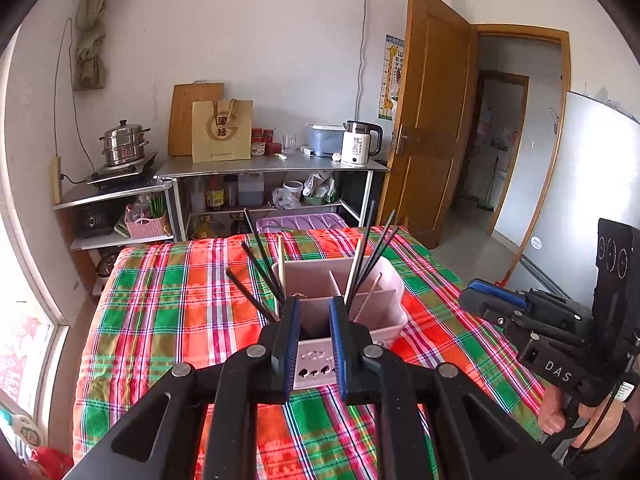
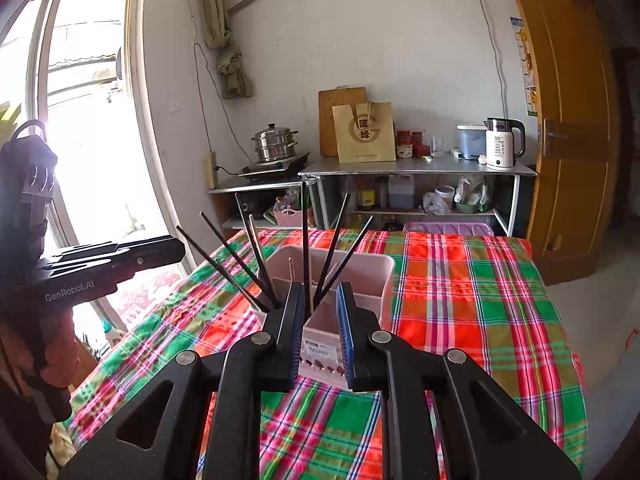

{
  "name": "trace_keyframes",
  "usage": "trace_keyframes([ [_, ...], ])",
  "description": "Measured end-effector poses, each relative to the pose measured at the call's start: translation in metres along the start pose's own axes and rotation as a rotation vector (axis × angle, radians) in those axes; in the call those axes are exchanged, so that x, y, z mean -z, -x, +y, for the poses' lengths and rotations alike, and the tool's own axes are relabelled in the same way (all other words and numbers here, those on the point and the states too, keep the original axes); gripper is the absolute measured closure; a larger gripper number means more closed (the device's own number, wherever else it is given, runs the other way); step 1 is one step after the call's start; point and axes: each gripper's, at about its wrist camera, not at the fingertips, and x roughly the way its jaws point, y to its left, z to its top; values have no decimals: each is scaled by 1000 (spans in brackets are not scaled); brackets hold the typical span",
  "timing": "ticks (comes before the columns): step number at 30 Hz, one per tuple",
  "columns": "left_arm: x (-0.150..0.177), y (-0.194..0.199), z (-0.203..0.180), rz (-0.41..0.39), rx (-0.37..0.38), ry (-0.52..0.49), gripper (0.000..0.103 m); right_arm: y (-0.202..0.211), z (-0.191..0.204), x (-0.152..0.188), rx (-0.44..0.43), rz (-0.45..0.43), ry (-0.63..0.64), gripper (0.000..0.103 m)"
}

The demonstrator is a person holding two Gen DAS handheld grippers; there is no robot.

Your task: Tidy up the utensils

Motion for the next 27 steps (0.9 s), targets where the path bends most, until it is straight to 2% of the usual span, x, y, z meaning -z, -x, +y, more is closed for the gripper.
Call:
trace_keyframes([
  [9, 76, 40, -31, -19, 3, -1, 88, 49, 20, 56, 20, -5, 45, 85],
  [13, 111, 54, -43, -22, -6, 16, 81, 63, 28, 82, 29, 11, 47, 85],
  [16, 134, 63, -50, -22, -23, 28, 81, 73, 34, 102, 27, 26, 48, 85],
  [25, 175, 93, -54, -50, -56, 59, 81, 98, 41, 139, 39, 37, 4, 84],
  [27, 180, 98, -56, -60, -66, 53, 81, 103, 43, 142, 47, 27, 8, 80],
])
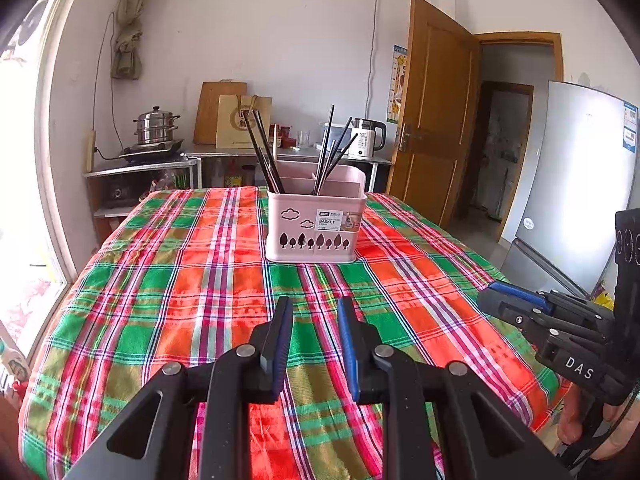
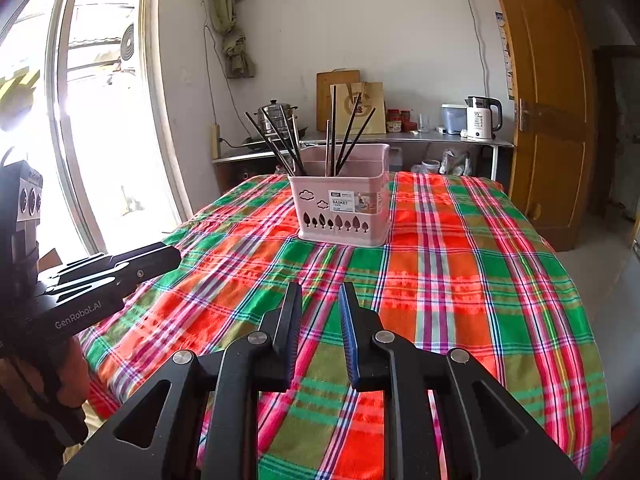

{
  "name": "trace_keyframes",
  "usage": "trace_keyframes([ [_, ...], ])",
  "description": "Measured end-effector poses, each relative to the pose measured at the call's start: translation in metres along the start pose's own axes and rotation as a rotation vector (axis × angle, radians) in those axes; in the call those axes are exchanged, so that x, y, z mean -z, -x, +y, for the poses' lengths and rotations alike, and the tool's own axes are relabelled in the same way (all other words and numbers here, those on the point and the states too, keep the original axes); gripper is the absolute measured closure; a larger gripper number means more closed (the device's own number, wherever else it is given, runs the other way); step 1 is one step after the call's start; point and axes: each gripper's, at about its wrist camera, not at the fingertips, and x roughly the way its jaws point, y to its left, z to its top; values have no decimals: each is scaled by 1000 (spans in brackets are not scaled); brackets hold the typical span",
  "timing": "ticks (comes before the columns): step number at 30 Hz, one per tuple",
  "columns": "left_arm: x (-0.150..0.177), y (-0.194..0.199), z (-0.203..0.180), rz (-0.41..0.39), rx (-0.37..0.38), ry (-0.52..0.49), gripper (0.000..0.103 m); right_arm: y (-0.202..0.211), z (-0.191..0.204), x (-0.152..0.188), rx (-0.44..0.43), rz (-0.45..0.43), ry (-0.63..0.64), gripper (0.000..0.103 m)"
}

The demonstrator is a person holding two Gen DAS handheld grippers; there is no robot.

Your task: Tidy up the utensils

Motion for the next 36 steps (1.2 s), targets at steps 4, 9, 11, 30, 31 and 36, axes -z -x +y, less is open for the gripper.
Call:
trace_keyframes([
  [4, 5, 8, 0, -1, 8, 9, 81, 8, 4, 1, 17, -29, 17, 69],
  [9, 5, 7, -5, 4, 2, -4, 81, 9, 9, 1, 12, -34, 31, 69],
  [11, 6, 5, -6, 9, 3, -5, 81, 9, 11, 2, 12, -31, 36, 69],
  [30, 9, 3, -6, 15, -13, -10, 81, 5, 17, 2, 8, -23, 50, 69],
  [31, 9, 4, -6, 15, -15, -11, 81, 4, 17, 2, 8, -22, 50, 69],
  [36, 10, 4, -5, 18, -16, -10, 81, 5, 17, 2, 7, -22, 51, 69],
])
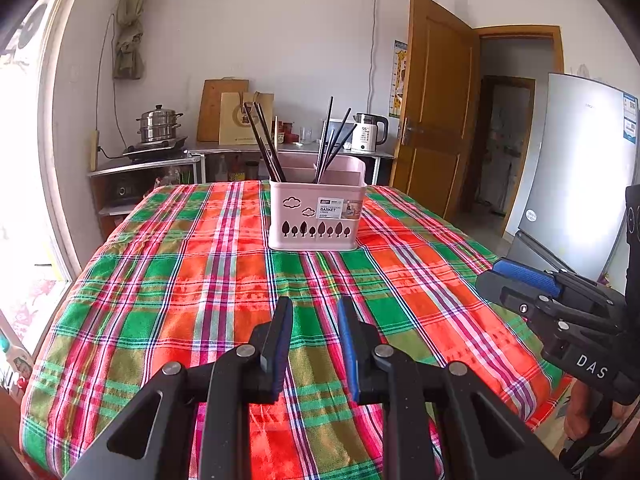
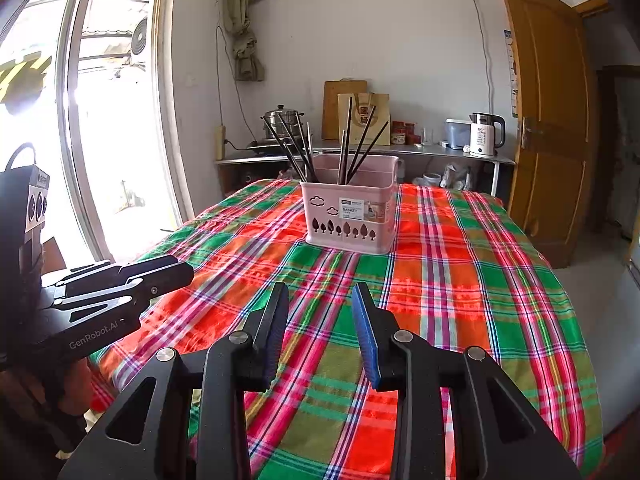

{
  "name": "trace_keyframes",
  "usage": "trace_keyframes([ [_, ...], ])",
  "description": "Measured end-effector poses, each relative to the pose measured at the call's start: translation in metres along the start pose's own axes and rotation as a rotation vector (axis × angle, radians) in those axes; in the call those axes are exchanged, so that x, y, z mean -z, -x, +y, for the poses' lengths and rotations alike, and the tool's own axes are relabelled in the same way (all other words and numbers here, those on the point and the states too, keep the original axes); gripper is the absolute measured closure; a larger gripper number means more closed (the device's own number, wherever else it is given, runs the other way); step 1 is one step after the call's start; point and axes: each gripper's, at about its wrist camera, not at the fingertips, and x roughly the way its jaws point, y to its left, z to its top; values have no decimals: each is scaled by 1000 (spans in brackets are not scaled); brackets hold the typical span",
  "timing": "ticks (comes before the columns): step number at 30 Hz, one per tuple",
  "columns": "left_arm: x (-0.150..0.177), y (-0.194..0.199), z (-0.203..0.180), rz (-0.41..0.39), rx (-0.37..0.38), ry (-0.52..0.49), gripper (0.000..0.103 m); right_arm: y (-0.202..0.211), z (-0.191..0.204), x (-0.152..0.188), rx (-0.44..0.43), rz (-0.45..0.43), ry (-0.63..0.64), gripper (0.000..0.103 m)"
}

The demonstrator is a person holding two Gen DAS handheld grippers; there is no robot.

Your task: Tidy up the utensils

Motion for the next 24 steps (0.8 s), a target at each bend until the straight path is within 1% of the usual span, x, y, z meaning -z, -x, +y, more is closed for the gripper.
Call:
trace_keyframes([
  [24, 3, -1, -1, 7, 6, -6, 81, -1, 0, -1, 0, 10, 3, 69],
])
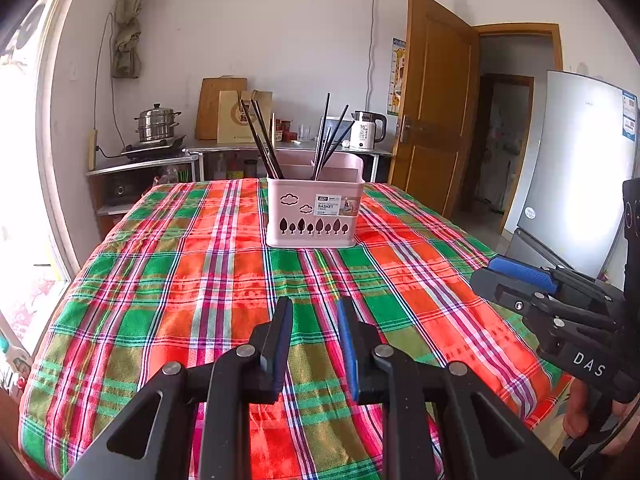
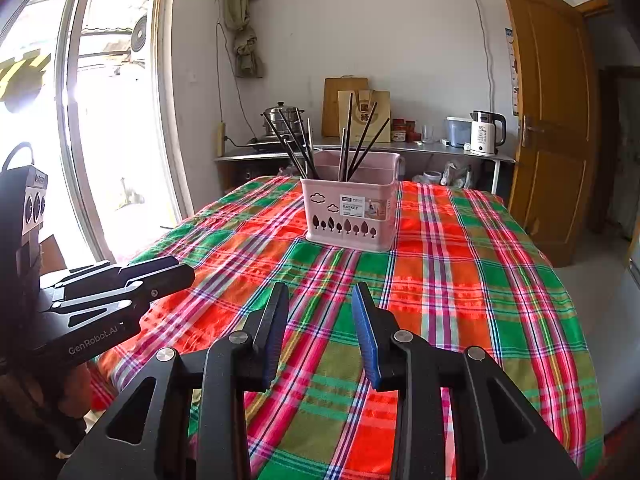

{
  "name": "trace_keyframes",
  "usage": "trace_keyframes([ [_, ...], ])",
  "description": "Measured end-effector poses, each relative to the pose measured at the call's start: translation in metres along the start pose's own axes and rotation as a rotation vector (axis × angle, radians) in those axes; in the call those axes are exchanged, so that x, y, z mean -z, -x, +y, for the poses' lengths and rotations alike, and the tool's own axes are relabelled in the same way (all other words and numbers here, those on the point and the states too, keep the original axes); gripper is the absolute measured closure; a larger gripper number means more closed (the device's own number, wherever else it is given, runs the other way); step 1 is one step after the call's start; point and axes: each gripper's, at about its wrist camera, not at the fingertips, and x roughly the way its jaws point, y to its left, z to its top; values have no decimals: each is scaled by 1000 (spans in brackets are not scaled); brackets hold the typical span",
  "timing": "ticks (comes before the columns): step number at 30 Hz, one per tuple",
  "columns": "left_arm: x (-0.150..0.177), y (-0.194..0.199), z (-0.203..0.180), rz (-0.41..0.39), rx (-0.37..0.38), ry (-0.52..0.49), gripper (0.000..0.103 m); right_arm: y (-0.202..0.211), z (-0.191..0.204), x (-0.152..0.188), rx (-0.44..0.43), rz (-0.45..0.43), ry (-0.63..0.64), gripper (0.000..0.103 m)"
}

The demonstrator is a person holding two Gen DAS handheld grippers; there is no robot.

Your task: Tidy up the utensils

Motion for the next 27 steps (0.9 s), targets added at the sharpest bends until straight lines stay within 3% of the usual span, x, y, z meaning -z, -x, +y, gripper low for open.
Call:
trace_keyframes([
  [27, 4, -1, 1, 11, -11, 8, 81, -1, 3, 1, 2, 6, 3, 69],
])
